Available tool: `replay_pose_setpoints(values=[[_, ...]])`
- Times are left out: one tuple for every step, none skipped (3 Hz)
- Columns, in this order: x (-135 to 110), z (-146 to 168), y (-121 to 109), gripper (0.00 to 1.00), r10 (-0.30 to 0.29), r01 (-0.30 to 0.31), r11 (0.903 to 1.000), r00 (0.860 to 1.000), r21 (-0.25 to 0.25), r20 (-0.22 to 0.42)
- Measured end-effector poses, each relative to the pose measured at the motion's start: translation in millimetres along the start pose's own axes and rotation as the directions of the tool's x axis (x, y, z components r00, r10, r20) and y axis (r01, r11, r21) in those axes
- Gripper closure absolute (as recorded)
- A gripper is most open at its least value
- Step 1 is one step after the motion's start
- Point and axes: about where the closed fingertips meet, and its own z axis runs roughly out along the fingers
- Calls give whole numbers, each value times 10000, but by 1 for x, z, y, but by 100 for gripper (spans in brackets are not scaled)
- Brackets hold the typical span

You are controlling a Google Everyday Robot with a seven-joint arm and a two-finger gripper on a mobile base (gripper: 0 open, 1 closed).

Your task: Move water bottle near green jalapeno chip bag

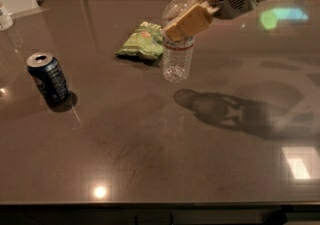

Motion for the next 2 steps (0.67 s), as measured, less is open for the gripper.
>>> replay_pose_setpoints(values=[[-13,15,-44,100,155,-162,9991,9997,393,194],[-15,30,-79,100,349,-354,9966,9994,748,88]])
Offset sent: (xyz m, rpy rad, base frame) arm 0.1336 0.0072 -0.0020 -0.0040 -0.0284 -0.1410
